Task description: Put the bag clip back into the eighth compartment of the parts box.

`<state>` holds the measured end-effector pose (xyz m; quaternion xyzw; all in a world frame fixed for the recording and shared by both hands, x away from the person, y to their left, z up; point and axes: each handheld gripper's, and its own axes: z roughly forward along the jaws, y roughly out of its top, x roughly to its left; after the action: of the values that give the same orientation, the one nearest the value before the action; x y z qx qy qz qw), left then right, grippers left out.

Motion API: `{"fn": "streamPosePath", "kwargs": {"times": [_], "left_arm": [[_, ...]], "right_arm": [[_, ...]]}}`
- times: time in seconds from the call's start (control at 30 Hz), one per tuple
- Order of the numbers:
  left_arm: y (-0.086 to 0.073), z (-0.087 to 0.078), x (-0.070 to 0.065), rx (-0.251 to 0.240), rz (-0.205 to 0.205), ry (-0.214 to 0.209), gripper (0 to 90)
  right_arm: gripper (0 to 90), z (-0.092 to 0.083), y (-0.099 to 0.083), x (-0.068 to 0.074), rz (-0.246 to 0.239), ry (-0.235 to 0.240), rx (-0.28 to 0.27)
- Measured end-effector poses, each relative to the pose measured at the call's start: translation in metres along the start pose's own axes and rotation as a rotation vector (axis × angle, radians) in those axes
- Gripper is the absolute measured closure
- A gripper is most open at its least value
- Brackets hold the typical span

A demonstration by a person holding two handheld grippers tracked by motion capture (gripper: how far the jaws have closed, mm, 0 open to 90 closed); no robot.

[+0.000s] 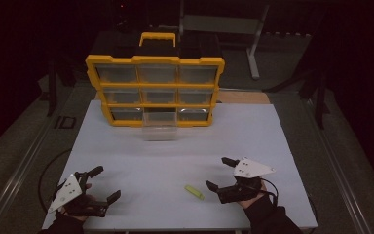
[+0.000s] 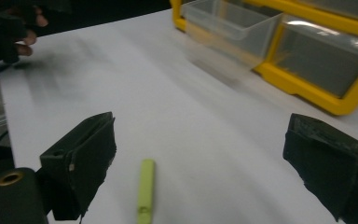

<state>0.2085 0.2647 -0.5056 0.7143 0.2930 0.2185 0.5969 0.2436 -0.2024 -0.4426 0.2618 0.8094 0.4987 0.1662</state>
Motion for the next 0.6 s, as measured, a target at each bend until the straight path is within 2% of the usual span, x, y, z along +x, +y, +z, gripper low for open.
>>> {"fn": "streamPosePath", "kwargs": {"times": [0.3,0.6], "left_arm": [[0.000,0.000,0.000,-0.003,-0.002,-0.003,0.4],[0.000,0.000,0.000,0.001,0.002,-0.005,0.4]], "right_arm": [[9.7,0.021,0.002,0.012,-0.021,0.039,0.041],[13.7,0.045,-0.008,0.021,-0.024,0.087,0.096]]}}
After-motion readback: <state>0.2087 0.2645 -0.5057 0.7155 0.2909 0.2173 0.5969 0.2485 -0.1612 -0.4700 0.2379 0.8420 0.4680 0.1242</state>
